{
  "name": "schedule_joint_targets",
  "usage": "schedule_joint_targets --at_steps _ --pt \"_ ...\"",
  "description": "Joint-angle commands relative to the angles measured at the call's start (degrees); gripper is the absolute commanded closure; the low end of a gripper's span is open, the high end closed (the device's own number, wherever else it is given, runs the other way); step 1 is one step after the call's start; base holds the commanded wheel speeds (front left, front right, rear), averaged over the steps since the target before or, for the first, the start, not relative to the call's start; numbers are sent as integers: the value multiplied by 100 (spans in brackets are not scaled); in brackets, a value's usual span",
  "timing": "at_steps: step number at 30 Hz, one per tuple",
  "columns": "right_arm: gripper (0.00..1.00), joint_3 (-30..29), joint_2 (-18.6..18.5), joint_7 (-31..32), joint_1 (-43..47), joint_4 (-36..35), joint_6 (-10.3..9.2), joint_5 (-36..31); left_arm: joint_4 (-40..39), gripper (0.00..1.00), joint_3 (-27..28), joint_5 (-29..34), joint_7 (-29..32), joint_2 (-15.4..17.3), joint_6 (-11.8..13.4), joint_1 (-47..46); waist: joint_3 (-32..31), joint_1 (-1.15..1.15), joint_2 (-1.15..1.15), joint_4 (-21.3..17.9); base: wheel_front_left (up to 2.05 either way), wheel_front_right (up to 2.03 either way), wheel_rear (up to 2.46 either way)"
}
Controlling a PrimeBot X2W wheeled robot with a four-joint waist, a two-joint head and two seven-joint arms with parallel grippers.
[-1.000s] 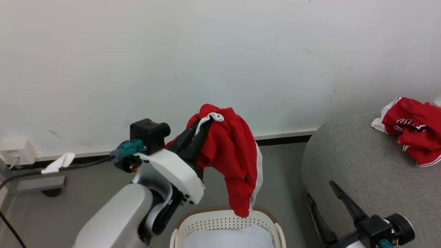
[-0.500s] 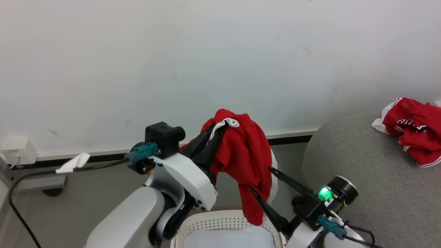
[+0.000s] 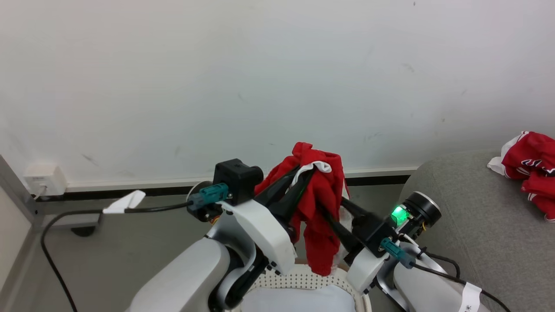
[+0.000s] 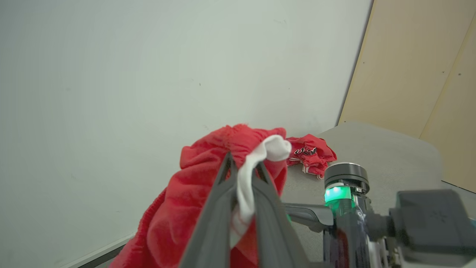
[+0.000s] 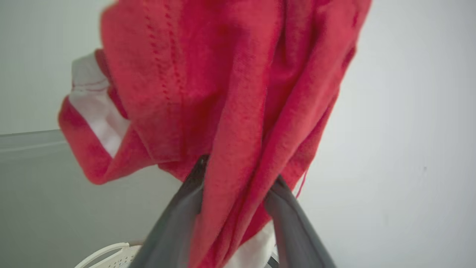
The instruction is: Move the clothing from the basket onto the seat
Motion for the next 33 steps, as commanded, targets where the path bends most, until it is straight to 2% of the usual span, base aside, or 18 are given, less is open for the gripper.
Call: schedule_joint_targets --at_steps 1,6,7,8,9,10,18,33 --pt "100 6 28 2 19 -87 -14 94 21 100 -1 -21 -9 -7 9 -50 7 0 0 20 0 0 0" --pt "100 -41 14 1 122 -257 -15 285 113 100 14 -13 -35 34 42 -32 33 0 0 68 0 0 0" --pt "100 -79 16 2 133 -272 -15 344 137 92 25 -3 -50 51 66 -22 42 0 0 68 0 0 0" --pt "100 -120 16 1 145 -293 -15 384 162 64 26 22 -64 73 86 -12 49 0 0 64 0 0 0" --pt "100 -168 17 1 157 -310 -15 445 184 15 19 38 -59 92 95 6 55 0 0 57 0 0 0" --pt "100 -222 16 2 175 -319 -15 517 206 0 12 34 -55 98 98 32 61 0 0 50 0 0 0" --pt "100 -629 18 1 121 -241 -15 657 347 0 -30 80 -218 170 123 209 87 0 0 -48 0 0 0" --pt "100 -1466 19 0 -18 -131 -15 332 560 0 -262 158 -457 205 75 551 189 0 0 -371 0 0 0"
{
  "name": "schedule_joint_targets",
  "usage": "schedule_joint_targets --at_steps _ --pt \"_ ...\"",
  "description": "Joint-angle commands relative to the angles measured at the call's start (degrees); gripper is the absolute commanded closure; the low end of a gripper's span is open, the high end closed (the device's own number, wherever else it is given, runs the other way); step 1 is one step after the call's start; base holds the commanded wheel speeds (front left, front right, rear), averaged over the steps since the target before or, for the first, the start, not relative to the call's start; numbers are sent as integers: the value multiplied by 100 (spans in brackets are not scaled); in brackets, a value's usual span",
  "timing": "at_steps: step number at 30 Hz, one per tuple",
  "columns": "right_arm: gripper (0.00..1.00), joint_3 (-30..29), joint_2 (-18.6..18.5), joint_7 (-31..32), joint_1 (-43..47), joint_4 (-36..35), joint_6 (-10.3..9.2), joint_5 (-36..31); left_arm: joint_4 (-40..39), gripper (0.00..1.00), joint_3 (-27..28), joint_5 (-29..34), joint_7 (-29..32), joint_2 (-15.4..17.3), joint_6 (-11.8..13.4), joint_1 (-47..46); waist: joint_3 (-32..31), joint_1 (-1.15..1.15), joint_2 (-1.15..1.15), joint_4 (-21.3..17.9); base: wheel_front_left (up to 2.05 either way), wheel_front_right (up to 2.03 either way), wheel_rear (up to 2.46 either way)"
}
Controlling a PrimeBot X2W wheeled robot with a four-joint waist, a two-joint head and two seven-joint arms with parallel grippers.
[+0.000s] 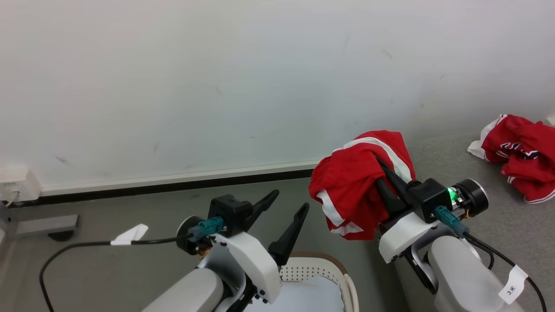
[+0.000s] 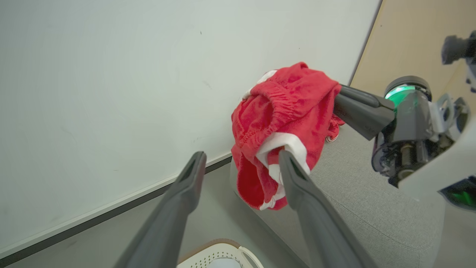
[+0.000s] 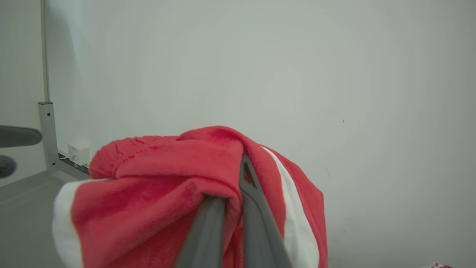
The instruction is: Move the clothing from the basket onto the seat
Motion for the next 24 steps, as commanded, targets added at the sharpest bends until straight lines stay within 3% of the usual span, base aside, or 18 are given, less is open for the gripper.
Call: schedule_joint_targets --at_steps 1,12,24 --pt "100 -27 -4 0 -55 -13 -14 -26 16 0 4 68 -50 30 -15 78 11 0 0 -46 0 0 0" --pt "100 -100 -43 0 -46 -53 -13 -52 34 0 -28 38 -96 13 8 52 67 0 0 -453 0 0 0" --pt "100 -248 -226 0 -86 -175 -14 -46 21 0 -94 46 -94 -2 12 -5 247 0 0 -1249 0 0 0"
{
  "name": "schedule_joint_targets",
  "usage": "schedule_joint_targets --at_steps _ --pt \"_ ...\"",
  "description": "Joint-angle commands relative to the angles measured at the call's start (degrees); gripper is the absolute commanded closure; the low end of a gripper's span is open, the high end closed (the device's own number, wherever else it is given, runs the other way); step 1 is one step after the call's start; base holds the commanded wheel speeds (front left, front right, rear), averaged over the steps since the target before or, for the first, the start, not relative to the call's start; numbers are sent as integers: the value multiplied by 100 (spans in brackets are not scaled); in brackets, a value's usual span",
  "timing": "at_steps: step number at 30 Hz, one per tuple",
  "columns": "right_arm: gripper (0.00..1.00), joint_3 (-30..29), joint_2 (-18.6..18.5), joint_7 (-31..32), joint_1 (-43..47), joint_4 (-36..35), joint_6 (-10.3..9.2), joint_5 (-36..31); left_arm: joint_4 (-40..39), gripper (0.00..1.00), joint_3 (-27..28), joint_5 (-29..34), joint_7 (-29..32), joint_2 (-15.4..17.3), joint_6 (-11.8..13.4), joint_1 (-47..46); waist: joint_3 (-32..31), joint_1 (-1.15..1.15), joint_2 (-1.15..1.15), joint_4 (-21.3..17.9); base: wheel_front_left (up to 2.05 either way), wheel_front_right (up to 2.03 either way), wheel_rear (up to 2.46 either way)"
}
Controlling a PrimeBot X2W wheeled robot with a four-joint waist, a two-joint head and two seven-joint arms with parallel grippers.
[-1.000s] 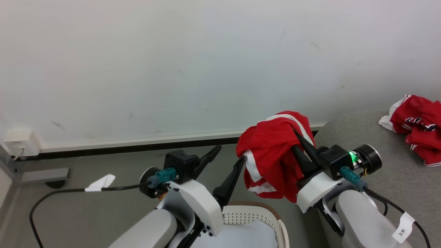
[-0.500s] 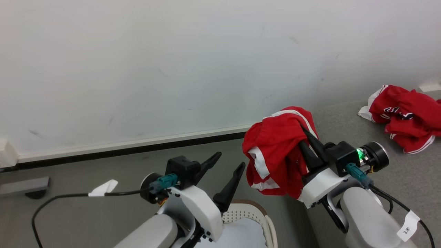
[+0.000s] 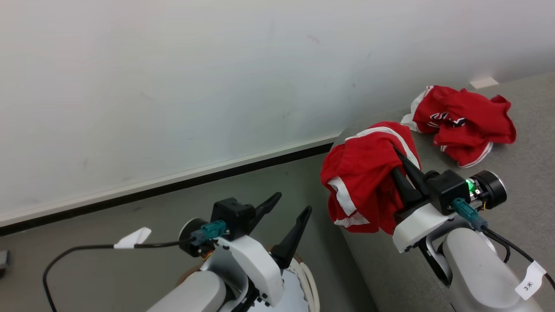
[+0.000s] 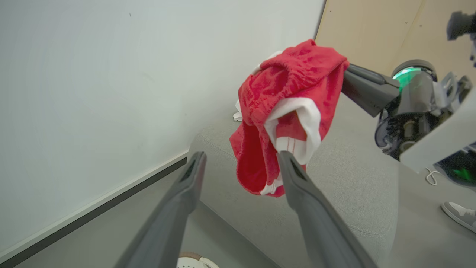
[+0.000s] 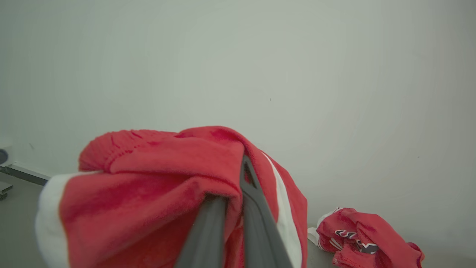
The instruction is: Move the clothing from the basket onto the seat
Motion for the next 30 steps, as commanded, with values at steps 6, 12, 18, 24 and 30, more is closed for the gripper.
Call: schedule_joint_targets --at_steps 6,12,18,24,30 --pt "100 -120 -152 0 27 -152 -14 2 -7 0 -83 90 -7 -31 -23 -70 205 0 0 -579 0 0 0" --pt "100 -187 -226 0 85 -255 -15 17 15 0 -135 119 -17 -45 -32 -116 316 0 0 -793 0 0 0" --pt "100 -315 -346 0 96 -409 -15 61 -17 0 -215 180 29 -71 -34 -223 566 0 0 -865 0 0 0" --pt "100 -711 -388 1 -76 -707 -15 56 -151 0 -291 310 166 11 -100 -524 1181 0 0 -718 0 0 0" --pt "100 -1274 -495 0 -532 -1043 -15 6 -336 0 -335 577 332 147 -211 -1020 2052 0 0 -460 0 0 0"
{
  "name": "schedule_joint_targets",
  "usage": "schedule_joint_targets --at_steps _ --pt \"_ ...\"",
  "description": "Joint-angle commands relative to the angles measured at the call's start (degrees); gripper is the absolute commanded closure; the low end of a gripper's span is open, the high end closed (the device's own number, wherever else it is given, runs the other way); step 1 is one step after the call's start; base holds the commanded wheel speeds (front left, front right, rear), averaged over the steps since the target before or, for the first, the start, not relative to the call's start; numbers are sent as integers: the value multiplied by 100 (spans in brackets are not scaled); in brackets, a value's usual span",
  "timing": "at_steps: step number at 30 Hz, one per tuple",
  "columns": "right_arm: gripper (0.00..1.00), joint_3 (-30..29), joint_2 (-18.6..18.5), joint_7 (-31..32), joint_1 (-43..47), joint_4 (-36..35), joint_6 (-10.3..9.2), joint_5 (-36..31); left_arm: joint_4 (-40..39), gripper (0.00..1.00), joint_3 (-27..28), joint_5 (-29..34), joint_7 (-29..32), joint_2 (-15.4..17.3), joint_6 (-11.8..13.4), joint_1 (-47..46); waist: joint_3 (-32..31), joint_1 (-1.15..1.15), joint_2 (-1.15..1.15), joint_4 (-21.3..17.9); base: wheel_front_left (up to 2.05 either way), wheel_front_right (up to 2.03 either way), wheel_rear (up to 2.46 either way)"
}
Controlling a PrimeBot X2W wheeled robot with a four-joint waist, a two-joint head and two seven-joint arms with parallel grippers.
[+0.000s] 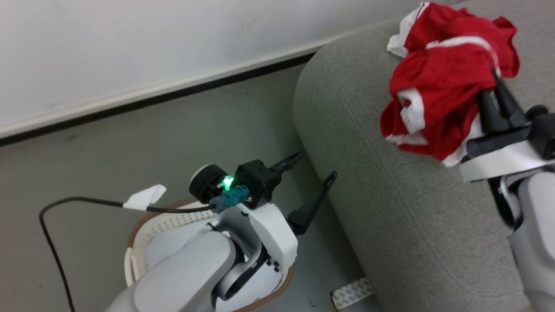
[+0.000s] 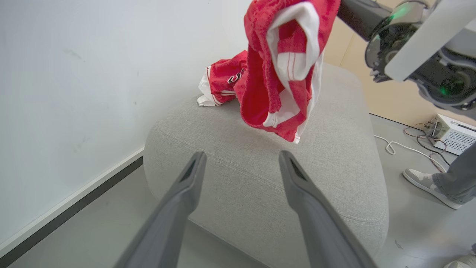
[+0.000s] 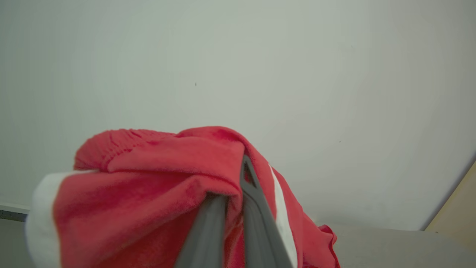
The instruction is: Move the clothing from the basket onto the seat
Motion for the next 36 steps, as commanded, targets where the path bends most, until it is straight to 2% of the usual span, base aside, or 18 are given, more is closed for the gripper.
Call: schedule_joint_targets --at_steps 1,5,10,15,19,23,24,25,26,30,36 --pt "100 -50 -74 0 -159 -60 -14 -39 -27 0 8 100 5 65 -8 -88 512 -1 0 225 0 0 0" --pt "100 -521 -361 25 -774 -218 -14 -140 -133 0 -2 266 51 123 -90 -454 1061 -1 0 403 0 0 0" --pt "100 -1191 -1039 352 -1651 -289 -13 -225 -292 0 7 447 -7 74 -175 -875 1615 -1 0 628 0 0 0" --pt "100 -1746 -1750 818 -2279 221 -14 -543 -370 0 26 502 -119 -10 -203 -1114 1954 -1 0 844 0 0 0" --pt "100 -2334 -1899 1066 -2245 882 -14 -955 -410 0 -4 513 -224 -102 -229 -1181 2101 -1 0 1024 0 0 0" --pt "99 -3144 -1651 1017 -1947 1513 -14 -1365 -434 0 -33 498 -282 -136 -203 -1140 2159 -1 0 1163 0 0 0" --pt "76 -3330 -1587 984 -1877 1654 -13 -1469 -440 0 -33 493 -299 -123 -195 -1123 2162 -1 0 1186 0 0 0" --pt "32 -3529 -1521 931 -1811 1773 -14 -1596 -447 0 -27 486 -315 -108 -185 -1105 2161 -1 0 1204 0 0 0" --pt "0 -3715 -1458 841 -1749 1887 -14 -1728 -451 0 -15 477 -325 -90 -174 -1092 2161 -1 0 1215 0 0 0" --pt "0 -4044 -1113 424 -1581 2184 -14 -2048 -434 0 49 431 -361 25 -123 -1007 2076 -1 0 1142 0 0 0" --pt "0 -3635 -701 39 -1154 2305 -14 -1981 -395 0 136 295 -442 180 -6 -726 1678 -1 0 898 0 0 0"
